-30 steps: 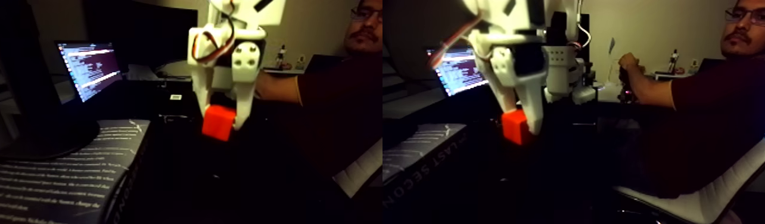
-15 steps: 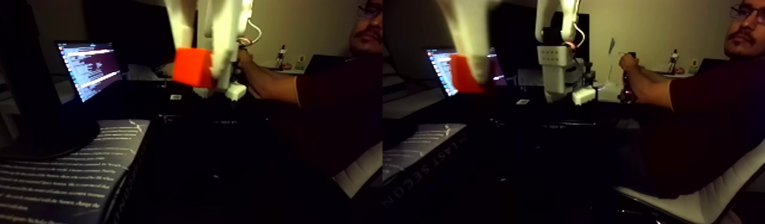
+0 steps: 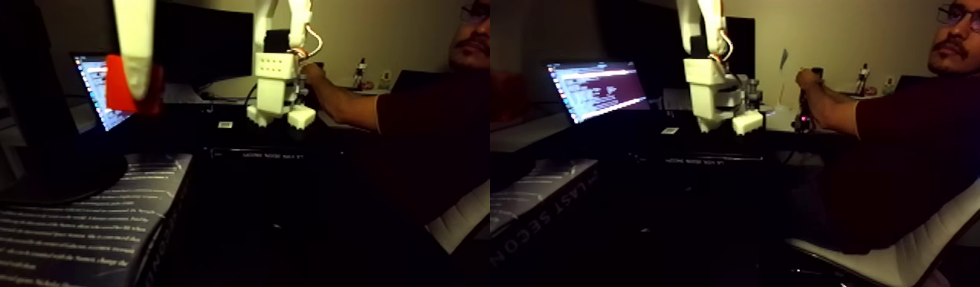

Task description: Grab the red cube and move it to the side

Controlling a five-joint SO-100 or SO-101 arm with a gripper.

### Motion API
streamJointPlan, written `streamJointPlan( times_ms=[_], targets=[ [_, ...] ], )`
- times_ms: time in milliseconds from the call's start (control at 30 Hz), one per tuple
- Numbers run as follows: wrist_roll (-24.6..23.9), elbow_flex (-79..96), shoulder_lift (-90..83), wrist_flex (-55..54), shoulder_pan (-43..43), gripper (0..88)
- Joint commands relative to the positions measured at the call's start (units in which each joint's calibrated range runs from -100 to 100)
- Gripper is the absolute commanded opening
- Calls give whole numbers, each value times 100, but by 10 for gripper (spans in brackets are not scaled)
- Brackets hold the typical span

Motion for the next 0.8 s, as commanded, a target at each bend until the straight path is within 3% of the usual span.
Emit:
streamJointPlan(
  times_ms=[0, 500, 767],
  targets=[
    [-72, -204, 12, 54, 72, 28],
    [-266, 803, 88, -90, 47, 28],
    [-730, 1474, 88, -985, 47, 28]
  ],
)
